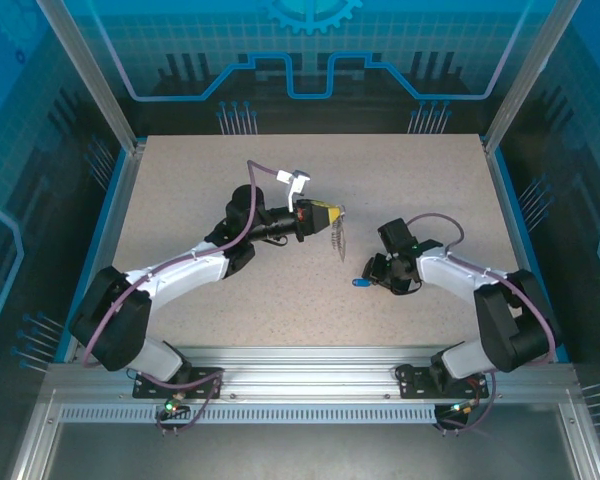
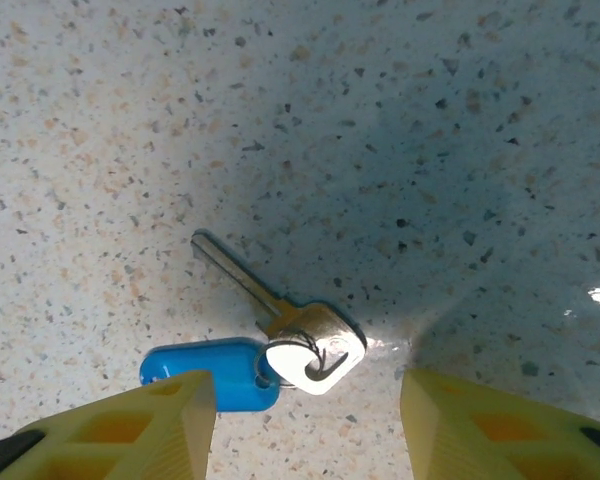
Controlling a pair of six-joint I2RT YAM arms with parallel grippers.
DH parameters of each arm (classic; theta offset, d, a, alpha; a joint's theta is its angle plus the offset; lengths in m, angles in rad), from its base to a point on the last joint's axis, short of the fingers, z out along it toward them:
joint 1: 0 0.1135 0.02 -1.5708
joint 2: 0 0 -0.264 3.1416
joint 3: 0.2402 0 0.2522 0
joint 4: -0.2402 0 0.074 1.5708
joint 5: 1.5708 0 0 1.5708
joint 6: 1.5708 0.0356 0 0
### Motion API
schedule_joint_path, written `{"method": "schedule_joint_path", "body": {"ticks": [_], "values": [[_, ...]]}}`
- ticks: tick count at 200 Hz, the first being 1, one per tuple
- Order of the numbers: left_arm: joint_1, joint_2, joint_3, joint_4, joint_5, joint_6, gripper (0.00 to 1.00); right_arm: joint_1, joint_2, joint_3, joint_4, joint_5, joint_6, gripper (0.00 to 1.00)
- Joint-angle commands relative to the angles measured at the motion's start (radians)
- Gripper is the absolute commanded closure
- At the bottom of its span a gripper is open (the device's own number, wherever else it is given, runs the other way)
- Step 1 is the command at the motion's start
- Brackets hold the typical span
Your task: Put the keys on the keyring
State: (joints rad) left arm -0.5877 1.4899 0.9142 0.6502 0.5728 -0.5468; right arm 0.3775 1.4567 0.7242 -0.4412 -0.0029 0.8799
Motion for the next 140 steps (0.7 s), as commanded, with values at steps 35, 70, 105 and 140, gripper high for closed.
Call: {"method": "schedule_joint_path", "body": {"ticks": [35,70,105,140], "values": [[-0.008,0.004,0.016,0.066,0.015,0.014,1.00,0.002,0.046,0.039,-0.007,0.012,0.026,0.49],[-0.007,0.005,0.006,0.080,0.015,0.013,1.00,0.018,0.082,0.063,-0.007,0.008,0.019,0.54],[-0.006,0.002,0.000,0.088,0.015,0.011,1.00,0.032,0.105,0.080,0.007,-0.006,0.014,0.65],[-0.008,0.003,0.000,0.089,0.015,0.011,1.00,0.034,0.116,0.105,0.019,-0.023,-0.002,0.77]]}}
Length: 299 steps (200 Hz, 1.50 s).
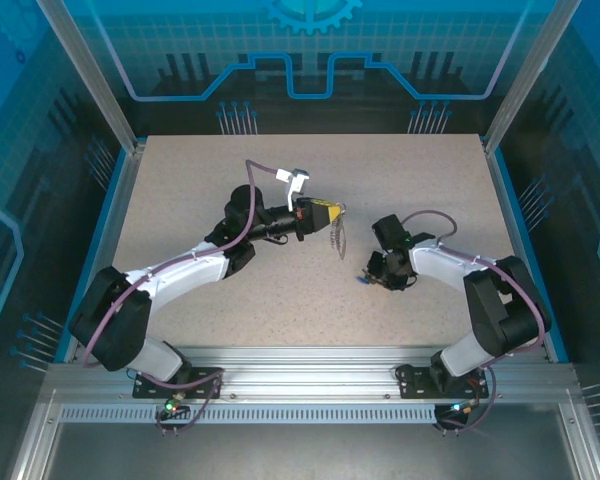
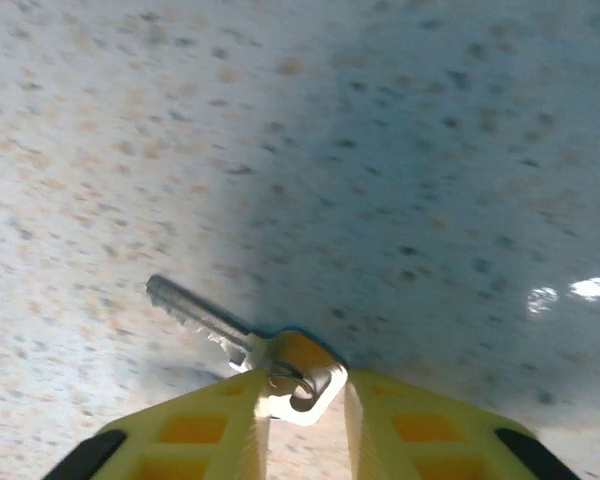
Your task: Put the keys on the keyring
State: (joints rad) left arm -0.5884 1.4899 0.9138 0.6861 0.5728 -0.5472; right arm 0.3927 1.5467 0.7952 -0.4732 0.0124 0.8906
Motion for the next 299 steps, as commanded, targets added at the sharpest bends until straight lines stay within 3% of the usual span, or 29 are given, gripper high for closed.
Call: {"method": "schedule_joint_path", "body": {"ticks": [1,71,85,99,121,299], "values": [[-0.007,0.003,0.001,0.053,0.015,0.011,1.00,0.018,0.026,0.035,0.052,-0.039,-0.014,0.77],[-0.007,0.003,0.000,0.055,0.013,0.009,1.00,0.016,0.043,0.078,0.099,-0.065,-0.066,0.87],[-0.007,0.003,-0.001,0.055,0.014,0.009,1.00,0.017,0.043,0.079,0.065,-0.048,-0.056,0.84],[-0.007,0.003,-0.001,0.057,0.012,0.008,1.00,0.018,0.043,0.079,0.023,-0.027,-0.037,0.71],[-0.006,0.004,-0.006,0.069,0.009,0.006,1.00,0.018,0.042,0.079,-0.019,-0.006,0.005,0.65],[0.024,0.013,-0.081,0.232,0.029,-0.062,1.00,0.085,0.178,0.194,-0.107,0.051,0.061,0.66]]}}
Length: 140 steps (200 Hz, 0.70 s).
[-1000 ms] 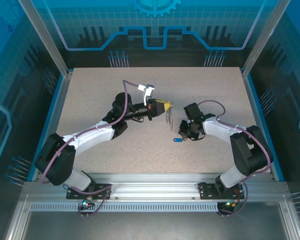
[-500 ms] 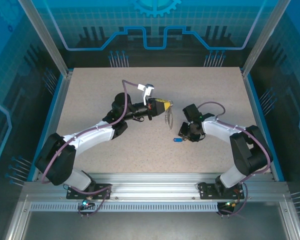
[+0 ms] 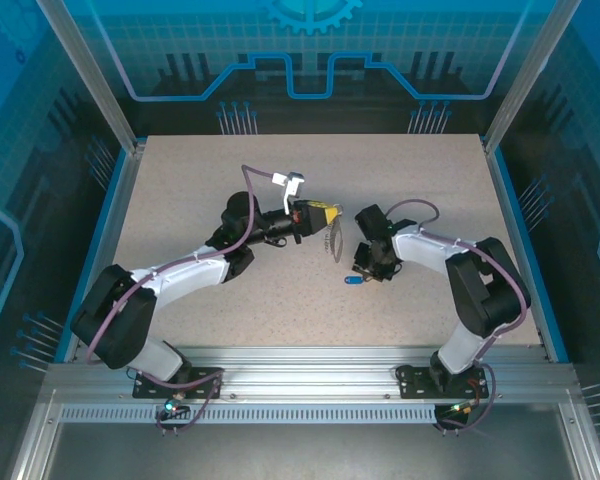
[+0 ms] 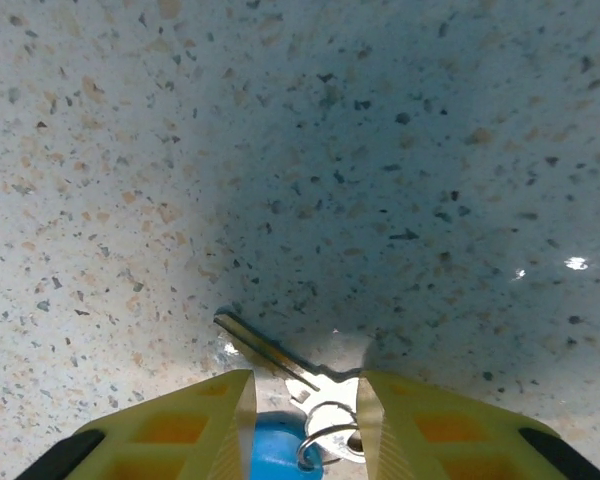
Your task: Put the keys on the keyring
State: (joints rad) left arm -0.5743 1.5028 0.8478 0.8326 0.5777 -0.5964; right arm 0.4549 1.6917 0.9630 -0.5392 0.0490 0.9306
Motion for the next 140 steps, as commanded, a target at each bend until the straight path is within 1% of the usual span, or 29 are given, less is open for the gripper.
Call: {"method": "schedule_joint_path", "body": {"ticks": [1,20,48,87,140], "values": [[0.010,-0.001,-0.015,0.085,0.024,-0.013,1.00,0.022,0.035,0.027,-0.042,0.015,0.021,0.66],[0.014,-0.005,-0.019,0.089,0.025,-0.016,1.00,0.027,0.054,0.034,-0.042,0.013,0.021,0.67],[0.025,-0.007,-0.025,0.098,0.027,-0.022,1.00,0.031,0.069,0.041,-0.041,0.011,0.015,0.71],[0.037,-0.001,-0.025,0.110,0.037,-0.034,1.00,0.034,0.057,0.046,-0.045,0.011,0.002,0.82],[0.039,0.008,-0.025,0.115,0.040,-0.043,1.00,0.034,0.004,0.043,-0.059,0.022,-0.028,0.94]]}}
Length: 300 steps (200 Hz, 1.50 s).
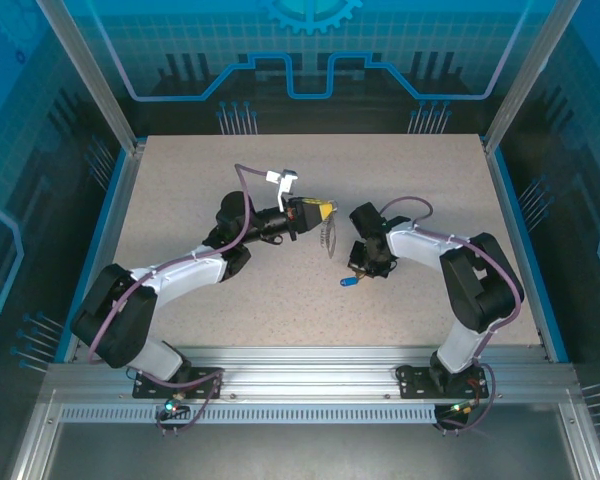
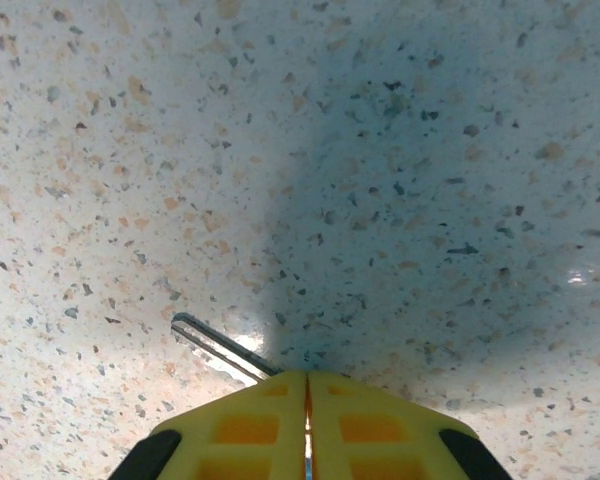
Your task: Put the keys on the keyring
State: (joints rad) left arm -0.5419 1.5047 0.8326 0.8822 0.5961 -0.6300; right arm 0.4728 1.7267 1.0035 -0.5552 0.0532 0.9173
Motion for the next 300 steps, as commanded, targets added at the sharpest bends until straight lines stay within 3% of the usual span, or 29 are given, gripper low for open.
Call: {"method": "schedule_joint_path", "body": {"ticks": [1,32,43,56,66,116,177,266,300], "values": [[0.007,0.006,-0.009,0.065,0.022,-0.010,1.00,0.016,-0.032,0.003,-0.044,0.018,-0.015,0.94],[0.007,0.003,-0.006,0.060,0.024,-0.012,1.00,0.016,-0.067,-0.008,-0.045,0.020,-0.020,1.00],[0.007,0.003,-0.005,0.057,0.024,-0.011,1.00,0.016,-0.077,-0.013,-0.043,0.017,-0.017,0.92],[0.007,0.004,-0.004,0.056,0.025,-0.011,1.00,0.018,-0.082,-0.014,-0.043,0.011,-0.012,0.69],[0.007,0.003,-0.003,0.056,0.025,-0.012,1.00,0.018,-0.080,-0.011,-0.045,0.007,-0.012,0.60],[0.007,-0.001,0.000,0.053,0.025,-0.012,1.00,0.042,-0.026,0.013,-0.046,-0.006,-0.017,0.56],[0.008,0.000,0.005,0.051,0.022,-0.007,1.00,0.059,0.028,0.028,-0.072,-0.006,-0.040,0.59],[0.008,0.003,0.009,0.057,0.022,-0.019,1.00,0.059,-0.011,0.022,-0.080,0.021,-0.062,0.89],[0.008,0.002,0.008,0.058,0.022,-0.024,1.00,0.056,-0.030,0.023,-0.084,0.026,-0.073,0.94]]}}
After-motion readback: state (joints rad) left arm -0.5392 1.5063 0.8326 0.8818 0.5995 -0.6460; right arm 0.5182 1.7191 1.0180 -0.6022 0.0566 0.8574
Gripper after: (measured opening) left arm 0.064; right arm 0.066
